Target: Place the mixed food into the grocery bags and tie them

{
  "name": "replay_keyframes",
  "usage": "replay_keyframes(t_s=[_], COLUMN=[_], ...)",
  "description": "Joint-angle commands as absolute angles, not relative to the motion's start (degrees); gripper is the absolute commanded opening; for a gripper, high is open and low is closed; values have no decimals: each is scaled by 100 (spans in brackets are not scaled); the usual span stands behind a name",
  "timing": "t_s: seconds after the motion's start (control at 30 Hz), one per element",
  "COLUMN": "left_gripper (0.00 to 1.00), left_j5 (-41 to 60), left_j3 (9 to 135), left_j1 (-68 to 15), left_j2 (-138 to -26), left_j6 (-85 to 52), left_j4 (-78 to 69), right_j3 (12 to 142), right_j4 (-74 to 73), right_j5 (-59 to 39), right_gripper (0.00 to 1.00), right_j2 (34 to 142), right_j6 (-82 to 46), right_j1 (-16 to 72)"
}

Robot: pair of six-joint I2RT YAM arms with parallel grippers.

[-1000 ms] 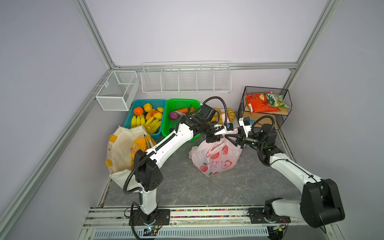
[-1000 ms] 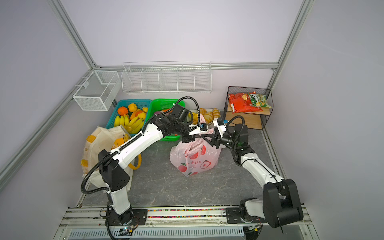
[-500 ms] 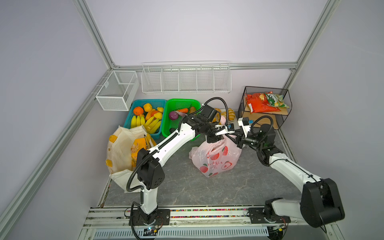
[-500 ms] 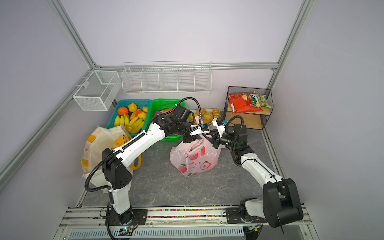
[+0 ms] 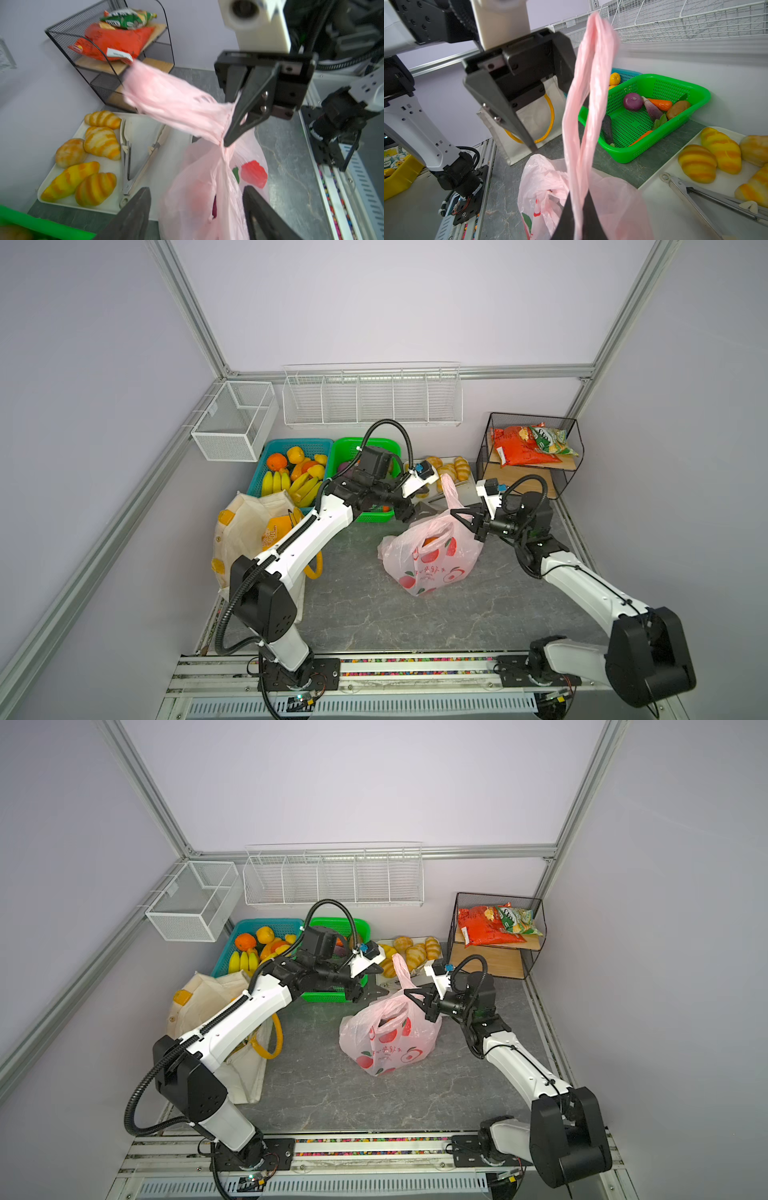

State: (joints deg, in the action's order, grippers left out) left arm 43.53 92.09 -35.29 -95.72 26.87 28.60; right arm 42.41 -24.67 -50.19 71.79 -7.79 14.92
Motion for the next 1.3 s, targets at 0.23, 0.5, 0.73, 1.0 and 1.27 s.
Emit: replay_keyframes(t_s=[0.23,0.5,0.73,1.0,1.27], left_gripper=[62,2,0,0,0], left_j5=[5762,5430,4176,2001,1665], left_j3=[10300,9715,7735,6227,5455], left_j1=[-3646,-3652,-3913,-4558,-4737], left_j2=[-10265,-9955,-9005,-8691,-9202], left_j6=[1444,1351,56,-1035,-1830], left_j4=[2351,2049,-204,-1727,-3108], right_j3=[4192,4293,4377,4369,4338], right_j4=[-2145,-1828,-1716,-1876,-2256], right_j5=[-4978,-4387,-3176,-2078,-2443], right_gripper=[7,7,9,11,17], right_j2=[7110,7040,6937,6932,7117], right_j6=[-452,-604,-1511,-2639,-2385], right_j1=[1715,1731,1935,2131,2218])
